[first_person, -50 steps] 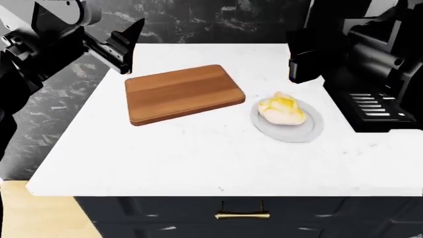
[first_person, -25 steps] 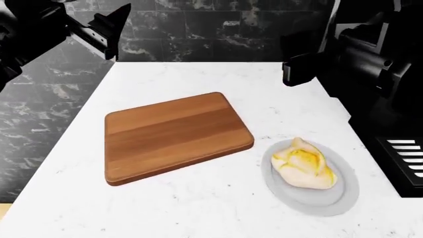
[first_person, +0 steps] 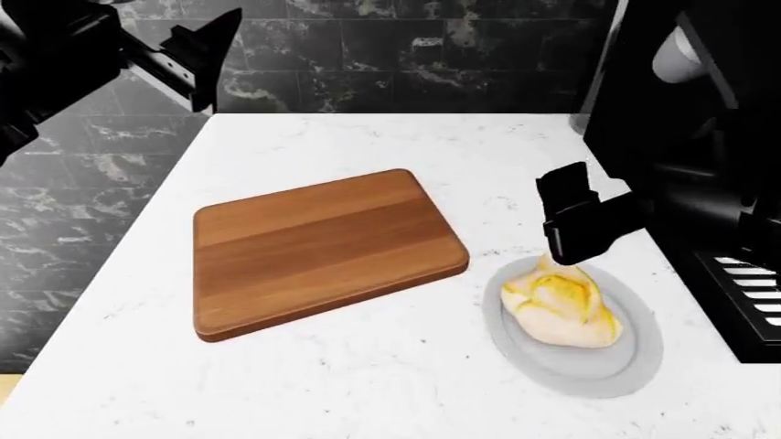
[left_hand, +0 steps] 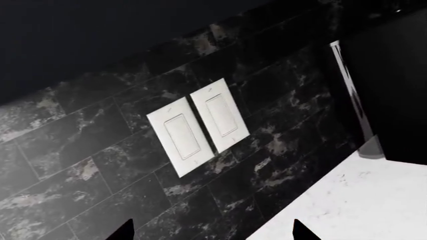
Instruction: Pick the chicken breast from the plate and place it on the cutting board. Then pick the condiment bottle from the cabinet and place it next to the cutting board.
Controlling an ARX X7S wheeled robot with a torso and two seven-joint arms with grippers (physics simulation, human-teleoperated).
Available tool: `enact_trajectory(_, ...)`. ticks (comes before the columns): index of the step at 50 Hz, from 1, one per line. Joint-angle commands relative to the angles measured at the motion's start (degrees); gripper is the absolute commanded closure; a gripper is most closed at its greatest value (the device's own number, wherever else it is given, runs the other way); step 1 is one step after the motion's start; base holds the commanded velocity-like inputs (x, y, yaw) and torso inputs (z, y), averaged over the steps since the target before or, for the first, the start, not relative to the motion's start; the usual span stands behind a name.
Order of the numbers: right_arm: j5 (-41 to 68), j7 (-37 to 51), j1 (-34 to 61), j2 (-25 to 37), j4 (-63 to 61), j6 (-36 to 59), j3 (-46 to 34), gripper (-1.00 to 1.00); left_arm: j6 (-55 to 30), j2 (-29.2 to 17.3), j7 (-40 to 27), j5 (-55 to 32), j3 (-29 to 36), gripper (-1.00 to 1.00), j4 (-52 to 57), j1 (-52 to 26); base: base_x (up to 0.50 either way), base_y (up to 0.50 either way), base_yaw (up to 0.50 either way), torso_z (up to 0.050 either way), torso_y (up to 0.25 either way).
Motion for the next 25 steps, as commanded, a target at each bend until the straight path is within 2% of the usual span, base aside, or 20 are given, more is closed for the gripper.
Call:
enact_trajectory(1, 16.82, 8.47, 3.45, 8.55, -4.51, -3.84, -10.20, -1.00, -0.03, 0.31, 0.08, -0.24, 0.34, -1.00, -0.09, -0.18, 0.00, 0.00, 0.00, 0.000, 0.000)
enact_trajectory(13, 28.76, 10.92, 8.14, 15.49, -11.61, -7.00, -16.28, -1.00, -0.07, 0.87, 0.14, -0.62, 0.66, -1.00, -0.18, -0.46, 0.00, 0.00, 0.00, 0.000, 0.000)
enact_trajectory(25, 26.54, 8.06, 7.37, 16.05, -11.24, -6.59, -16.91, -1.00, -0.11, 0.61, 0.08, -0.84, 0.61, -1.00, 0.15, -0.38, 0.00, 0.00, 0.00, 0.000, 0.000)
